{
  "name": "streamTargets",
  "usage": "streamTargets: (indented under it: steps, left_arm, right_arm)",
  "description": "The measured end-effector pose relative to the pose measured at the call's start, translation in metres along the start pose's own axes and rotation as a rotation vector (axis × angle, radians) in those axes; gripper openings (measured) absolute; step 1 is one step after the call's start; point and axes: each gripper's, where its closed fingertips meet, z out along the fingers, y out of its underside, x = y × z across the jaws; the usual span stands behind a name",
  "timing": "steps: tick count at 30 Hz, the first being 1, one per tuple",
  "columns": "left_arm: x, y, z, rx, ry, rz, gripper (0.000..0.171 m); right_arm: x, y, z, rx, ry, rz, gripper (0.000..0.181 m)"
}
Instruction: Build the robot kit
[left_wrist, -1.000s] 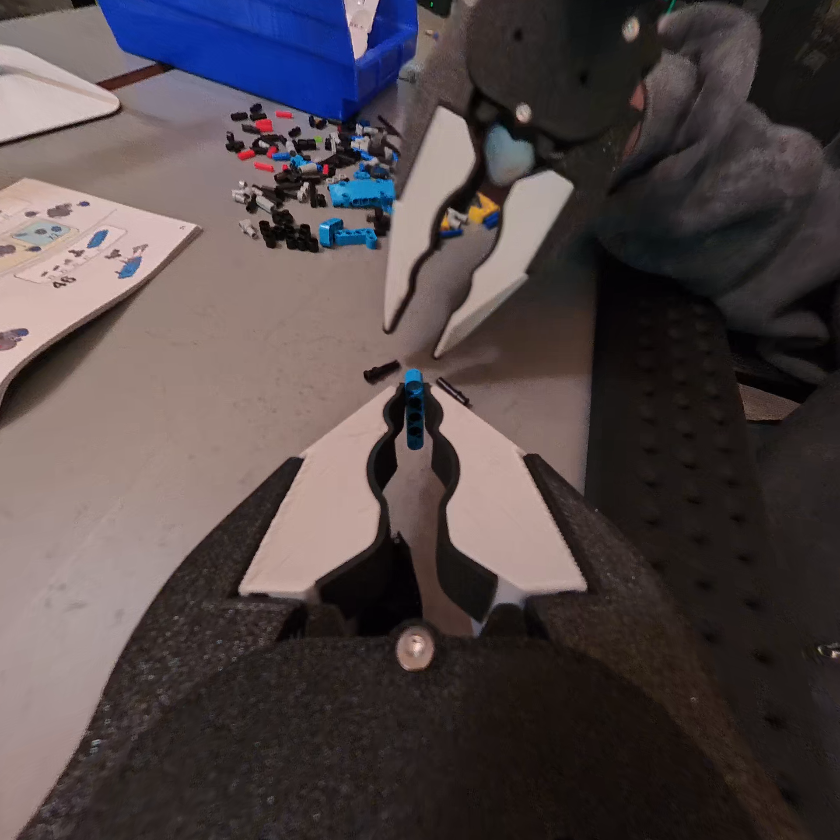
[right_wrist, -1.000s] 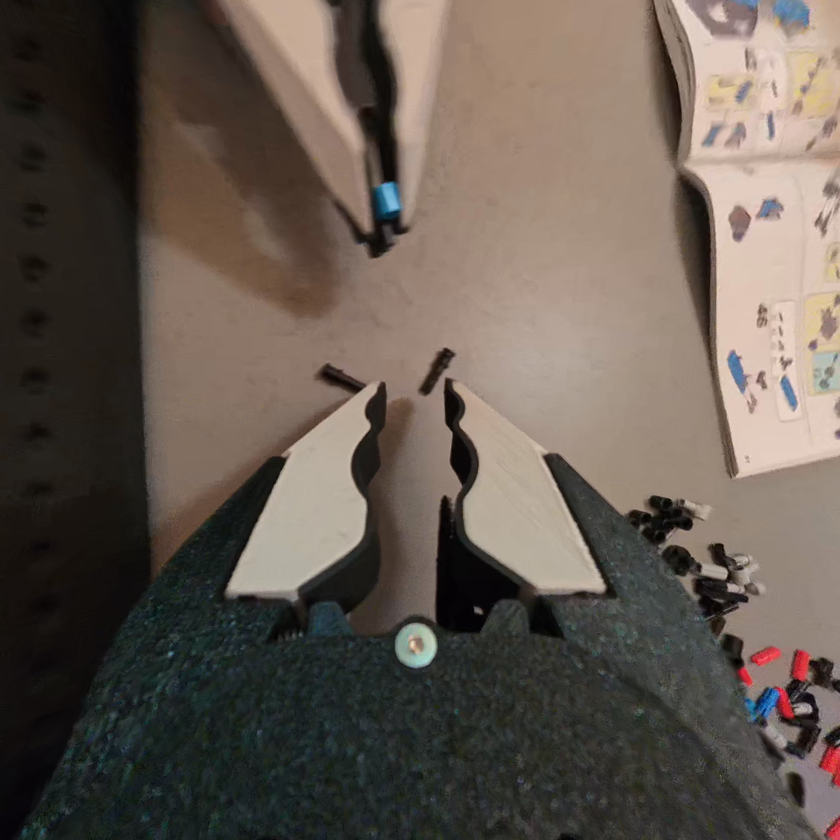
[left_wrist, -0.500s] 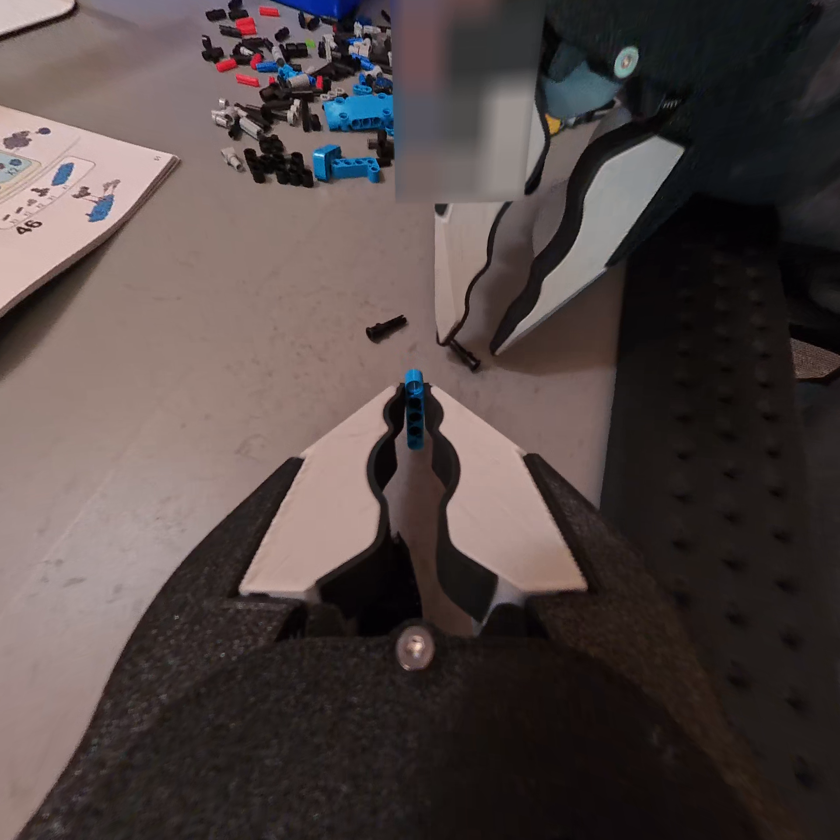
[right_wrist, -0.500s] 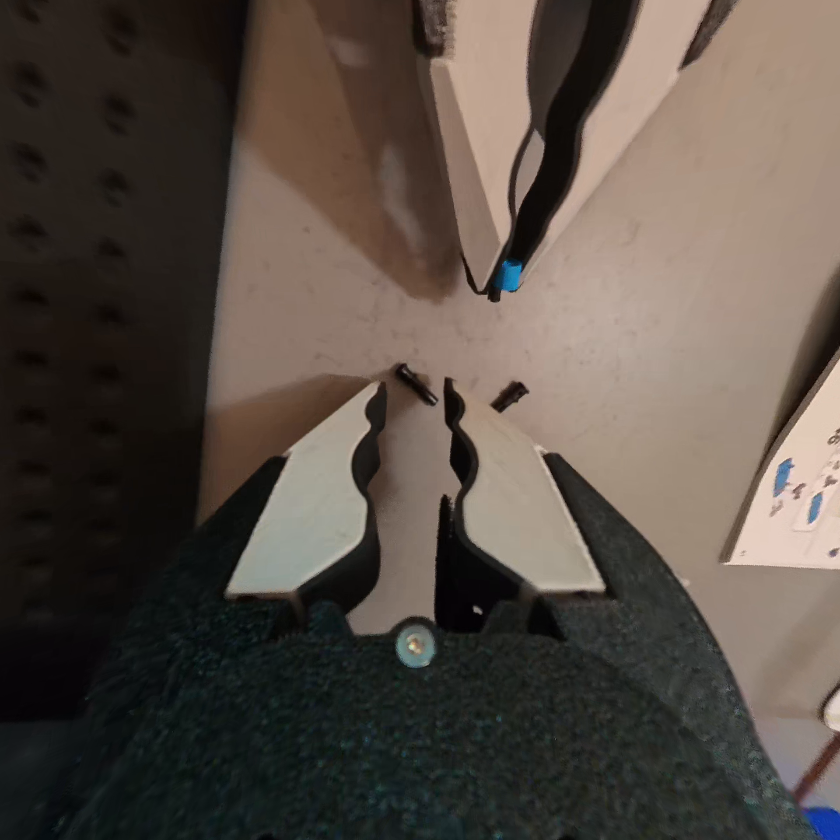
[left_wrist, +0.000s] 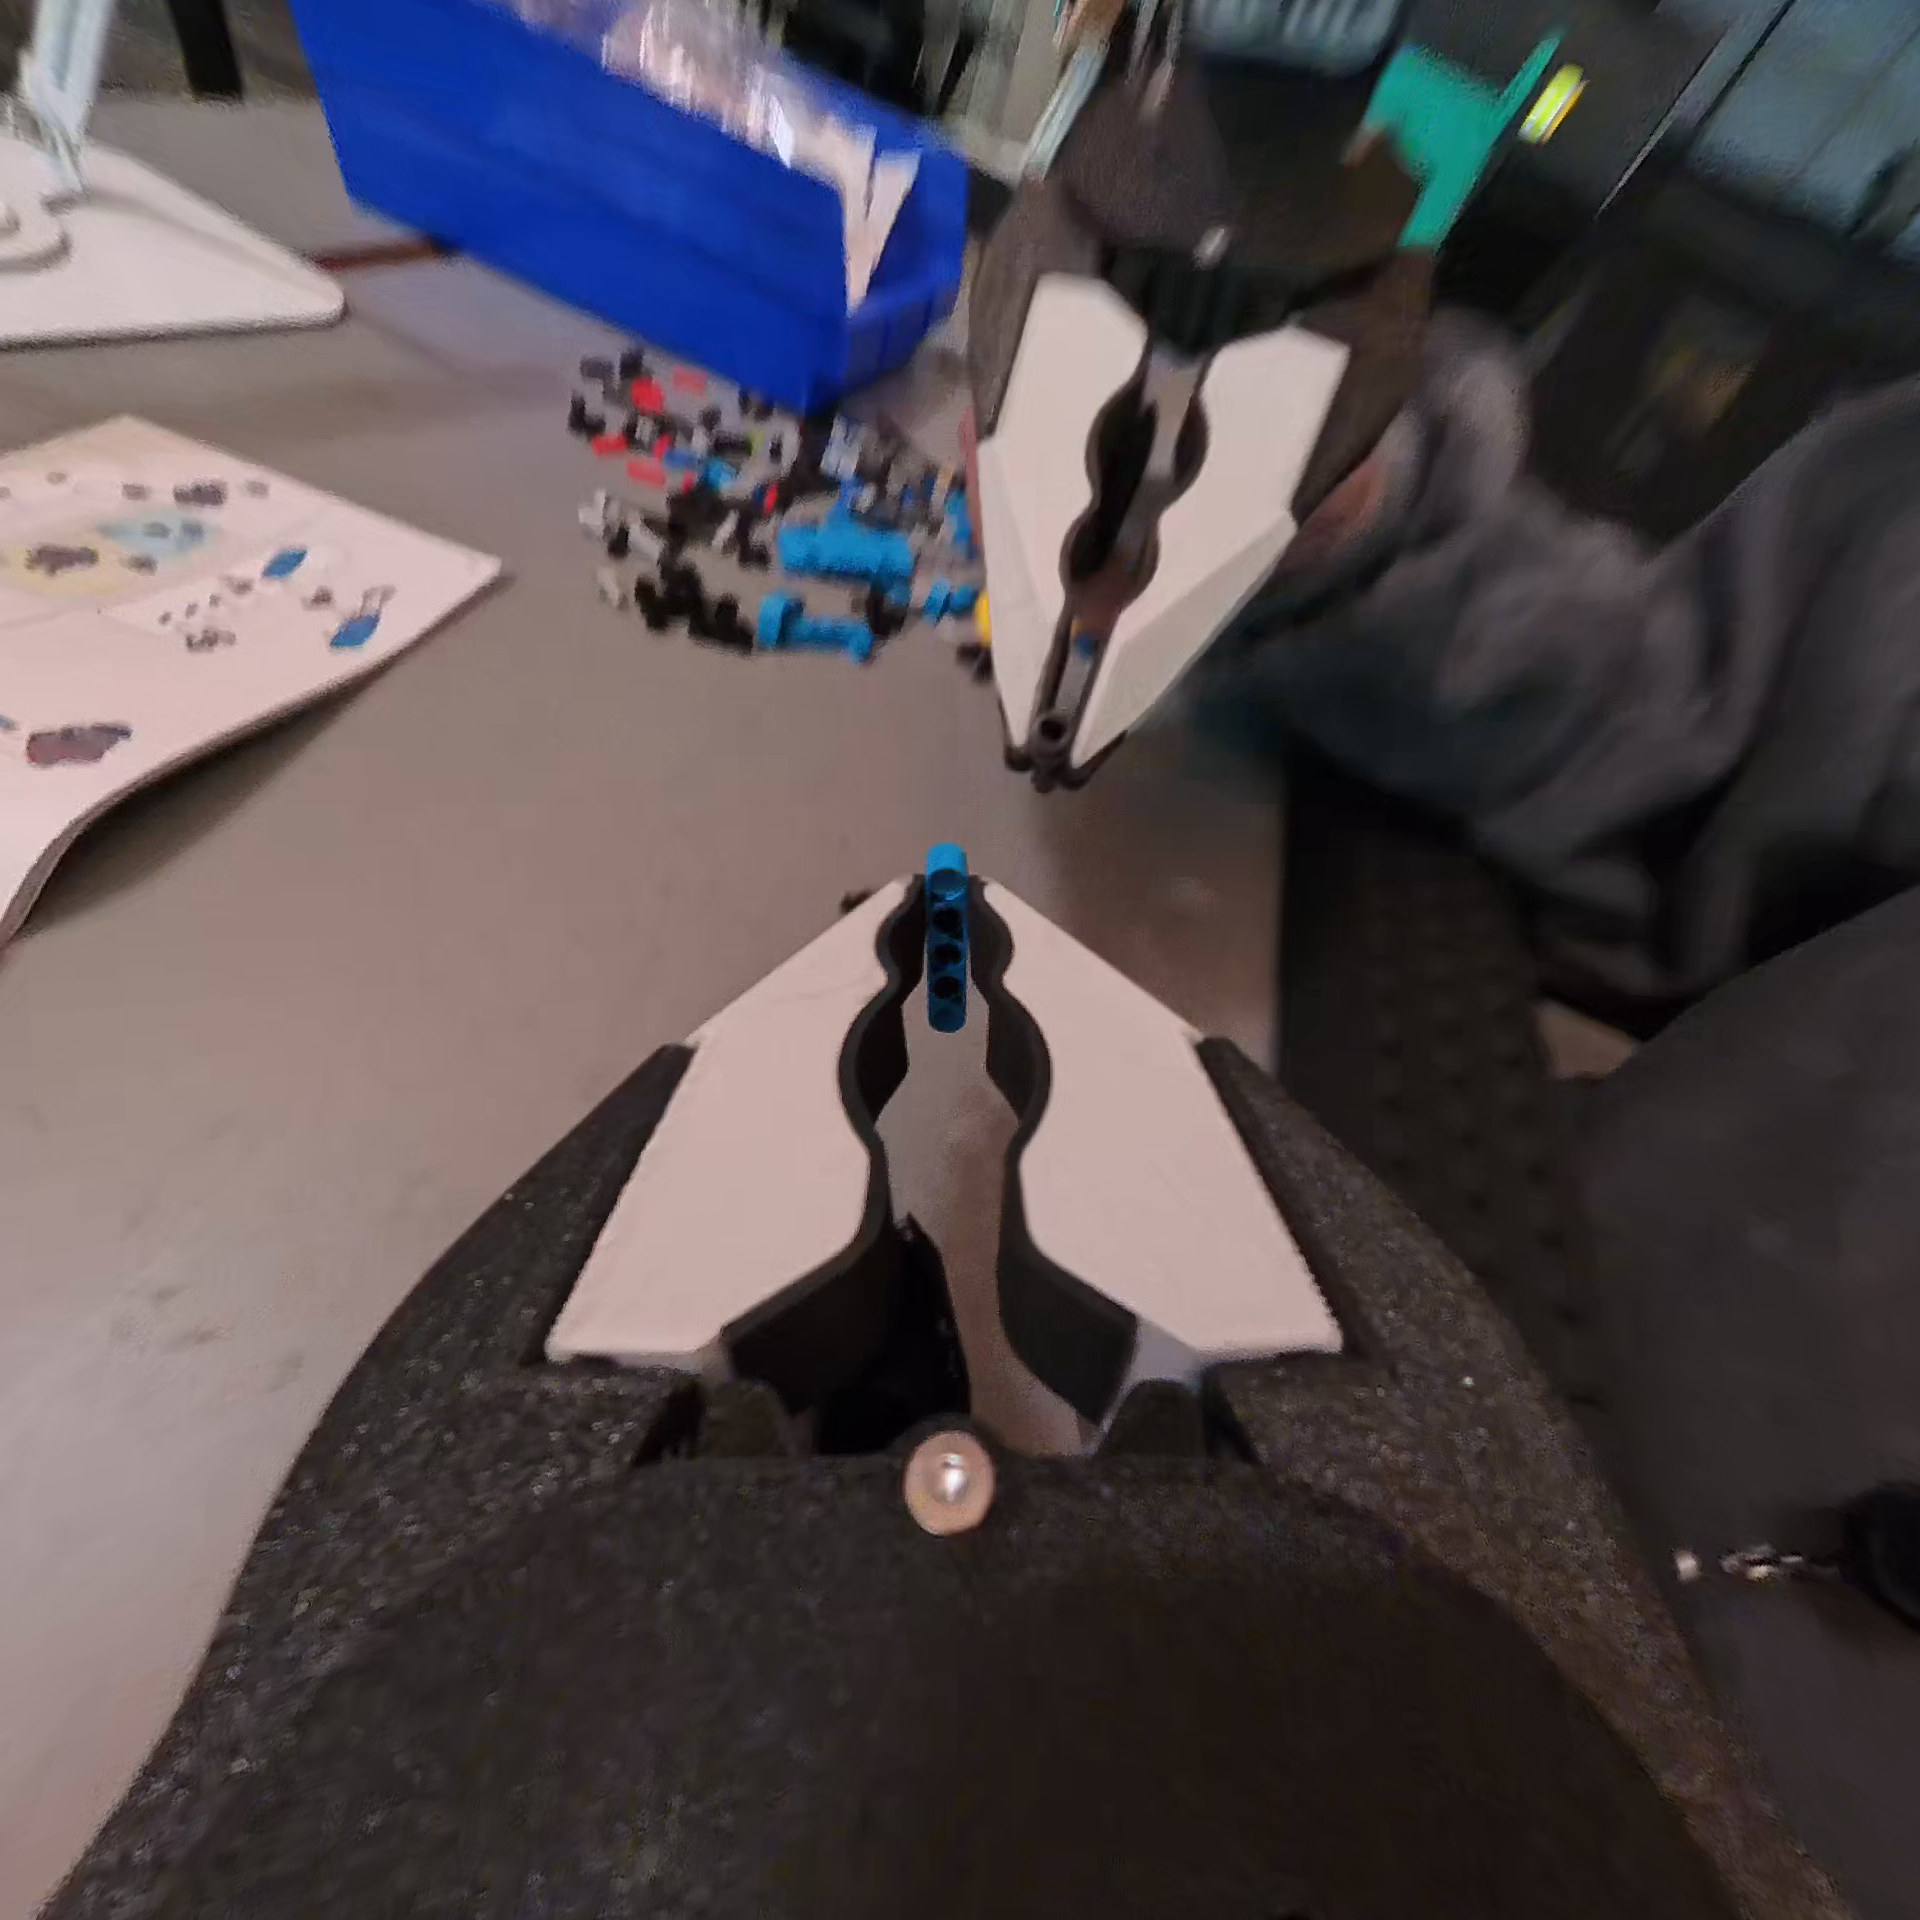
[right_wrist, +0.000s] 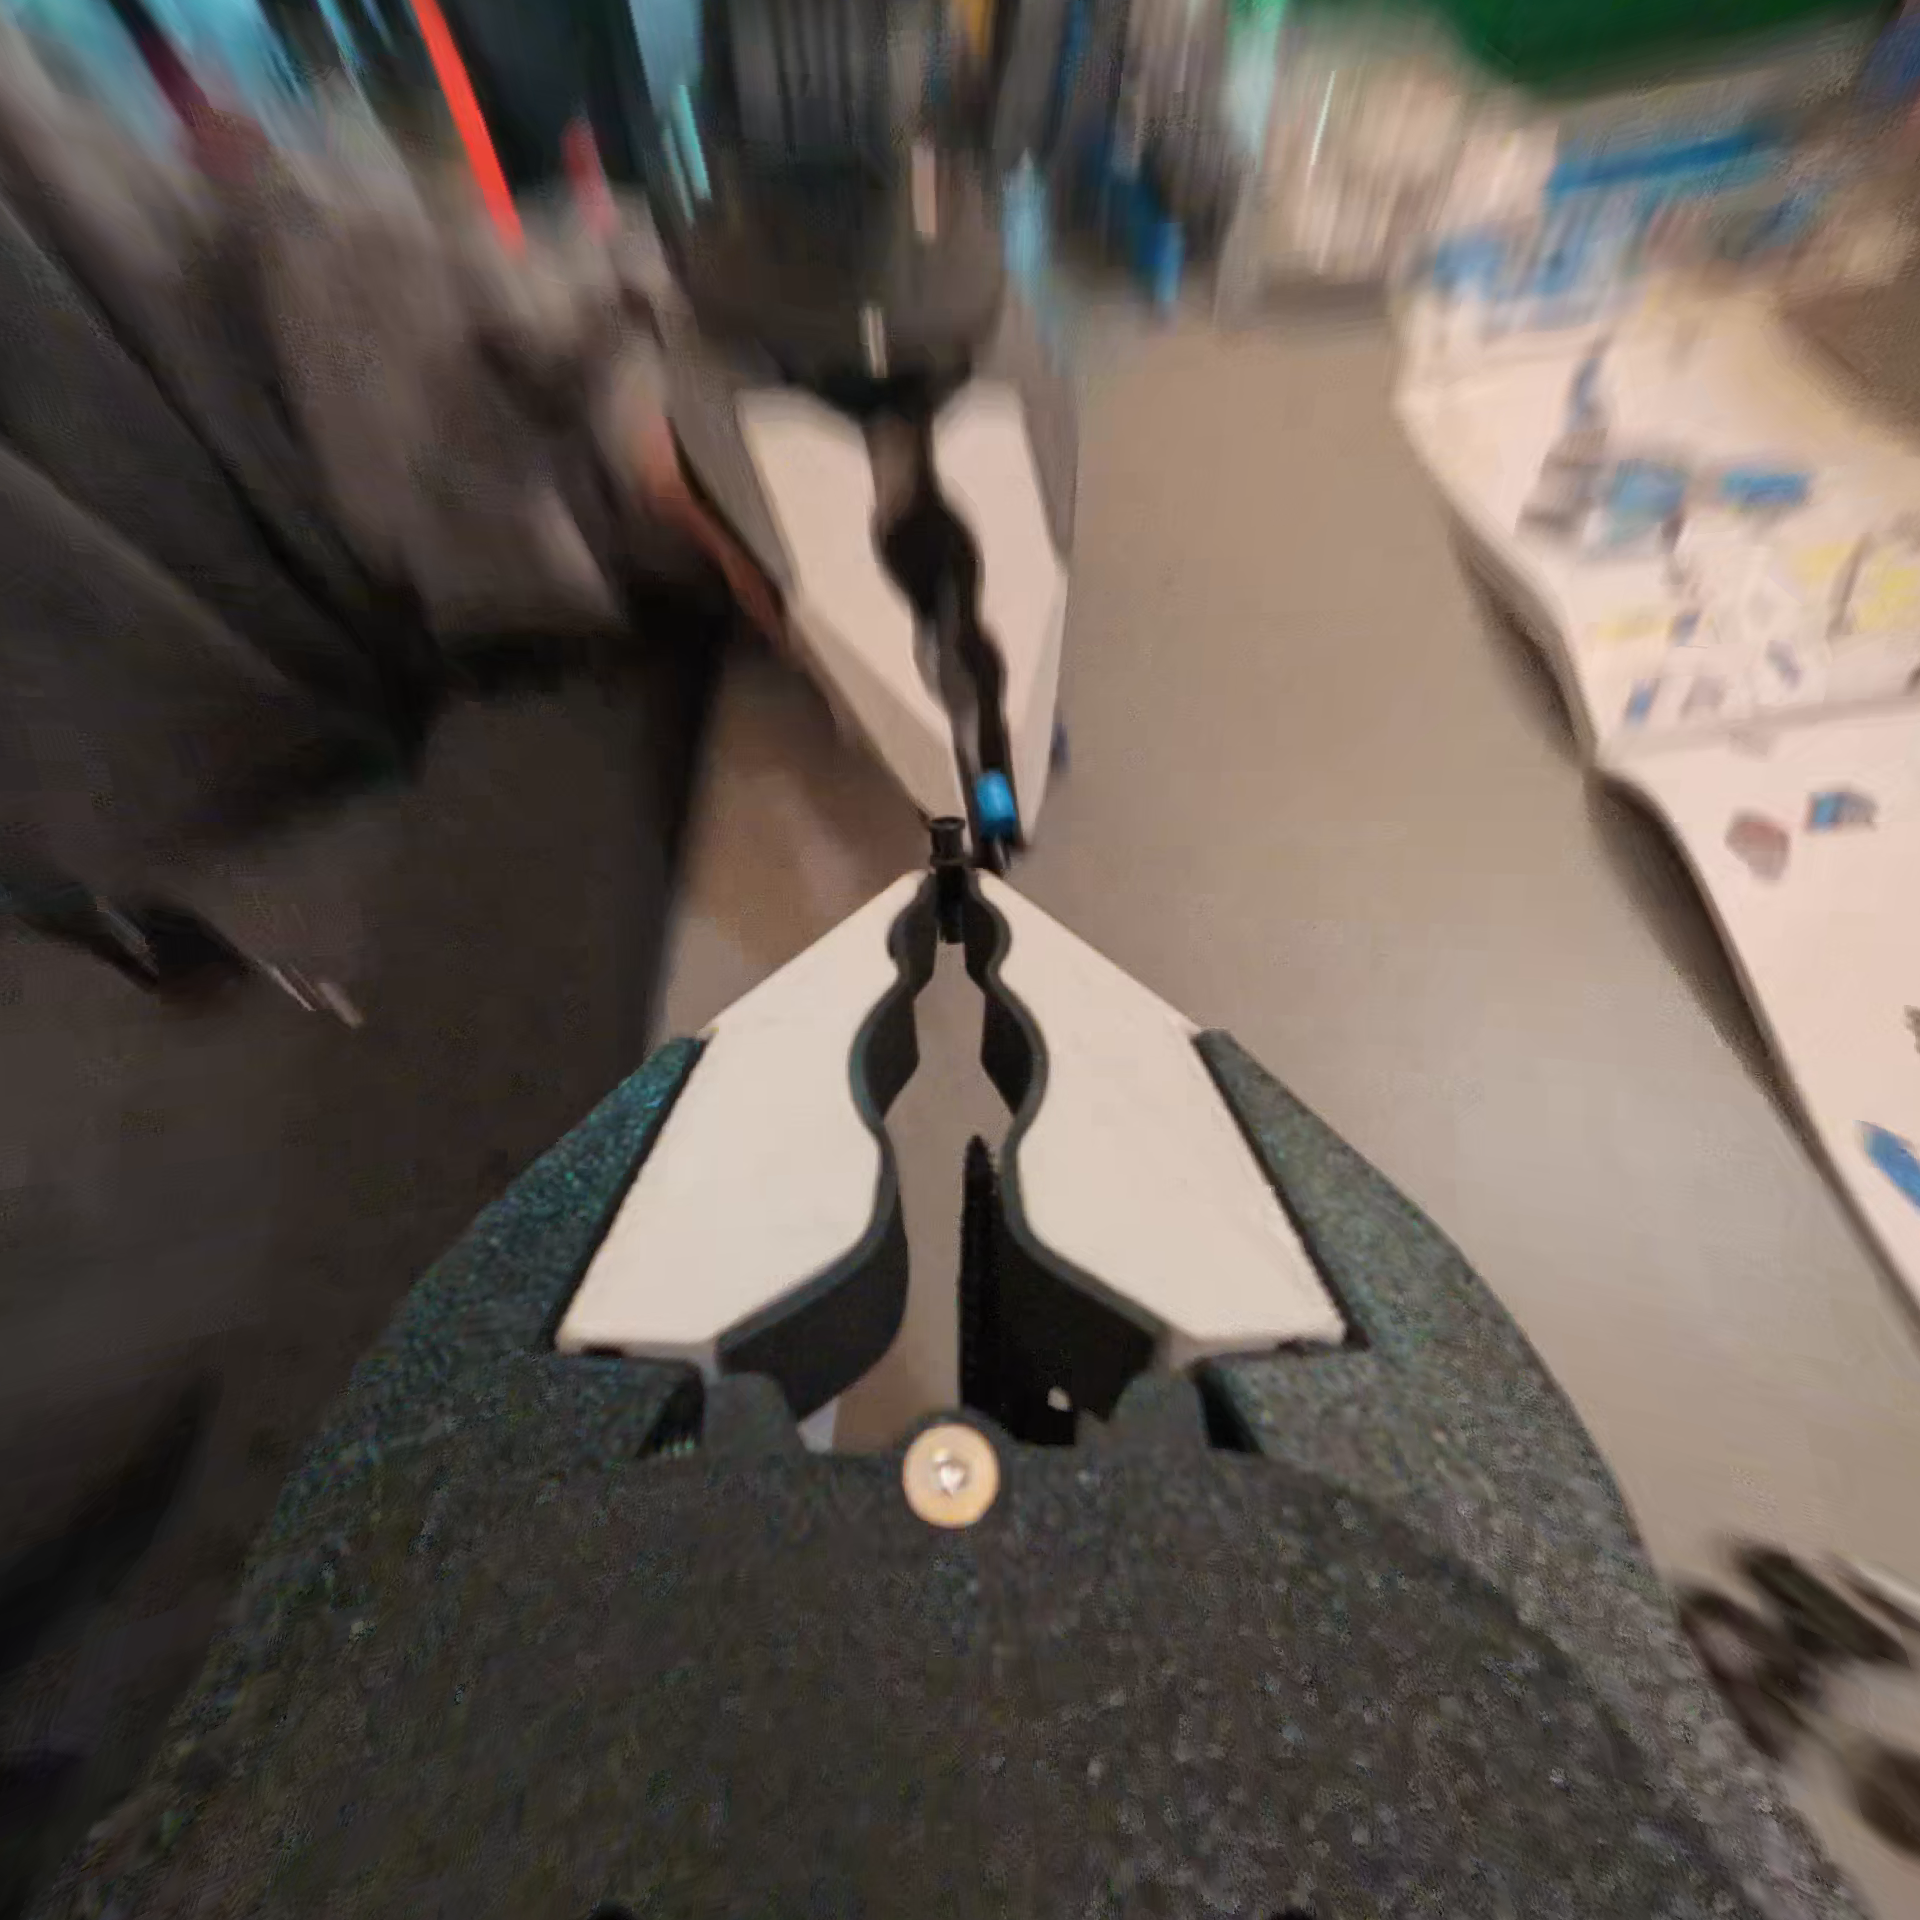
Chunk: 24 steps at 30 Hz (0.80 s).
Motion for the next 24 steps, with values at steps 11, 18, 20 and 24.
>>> streamTargets:
  steps: [11,18,20,24]
  left_arm:
    - [-0.004,-0.019,-0.009,0.107,-0.044,0.019,0.007]
    - [-0.006,-0.01,0.0,0.041,-0.137,0.135,0.007]
    - [-0.006,-0.009,0.001,0.029,-0.159,0.169,0.007]
    - [-0.009,-0.003,0.004,-0.026,-0.222,0.274,0.007]
  right_arm:
    - [0.002,-0.008,0.015,0.1,0.13,0.021,0.004]
    - [0.014,-0.001,0.014,0.088,0.19,0.028,0.004]
    - [0.014,0.0,0.016,0.084,0.19,0.034,0.005]
    - [0.017,0.008,0.019,0.038,0.211,0.013,0.005]
